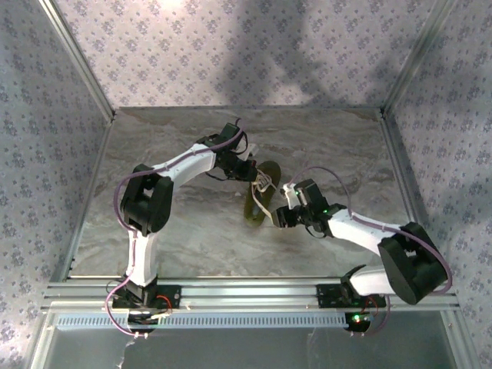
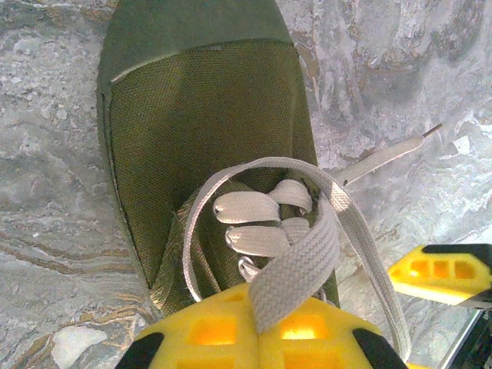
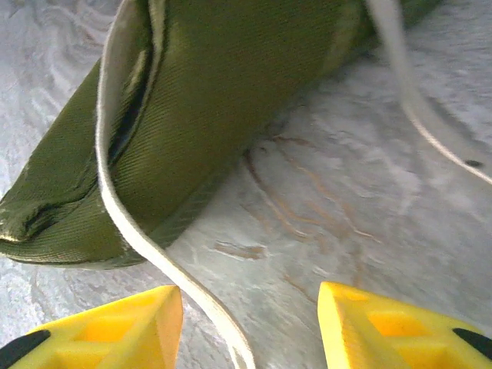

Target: Tie the shoes

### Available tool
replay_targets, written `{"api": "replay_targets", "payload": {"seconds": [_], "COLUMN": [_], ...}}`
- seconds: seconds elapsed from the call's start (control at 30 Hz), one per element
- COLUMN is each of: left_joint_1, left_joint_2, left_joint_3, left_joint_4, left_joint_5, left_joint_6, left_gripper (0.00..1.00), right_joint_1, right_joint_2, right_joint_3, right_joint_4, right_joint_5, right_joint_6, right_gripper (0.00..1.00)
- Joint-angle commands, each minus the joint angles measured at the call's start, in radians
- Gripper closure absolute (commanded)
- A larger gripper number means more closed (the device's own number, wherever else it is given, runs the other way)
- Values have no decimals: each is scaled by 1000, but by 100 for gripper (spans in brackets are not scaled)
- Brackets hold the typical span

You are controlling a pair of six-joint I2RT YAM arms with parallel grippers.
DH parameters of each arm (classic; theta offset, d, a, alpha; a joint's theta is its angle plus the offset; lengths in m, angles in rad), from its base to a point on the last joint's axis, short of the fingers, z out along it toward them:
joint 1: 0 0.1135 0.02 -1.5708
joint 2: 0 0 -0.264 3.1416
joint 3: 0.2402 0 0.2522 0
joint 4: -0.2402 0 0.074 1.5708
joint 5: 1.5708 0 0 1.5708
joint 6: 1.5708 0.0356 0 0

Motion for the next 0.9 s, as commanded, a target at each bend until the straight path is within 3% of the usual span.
{"api": "replay_targets", "payload": {"seconds": [0.0,0.4,0.67,0.87], "left_joint_1": [-4,-7,-8,-10], "left_joint_2": [0,3,-2,-37], "left_joint_3": [38,40,36,21], "left_joint_4": [-13,-10,-7,19], "left_joint_5": [20,18,17,4], "left_joint_6": [5,4,7,15], "left_gripper": [100,100,100,100], "right_joint_1": [13,61,88,108], "right_joint_2": [39,140,58,-10], "right_joint_3": [27,61,80,144], "right_joint_4": [28,7,-57,-176], "right_joint_5": [-48,-20,13,87], "right_joint_6": [-45,-48,-50,-53], "right_gripper": [50,61,94,100]}}
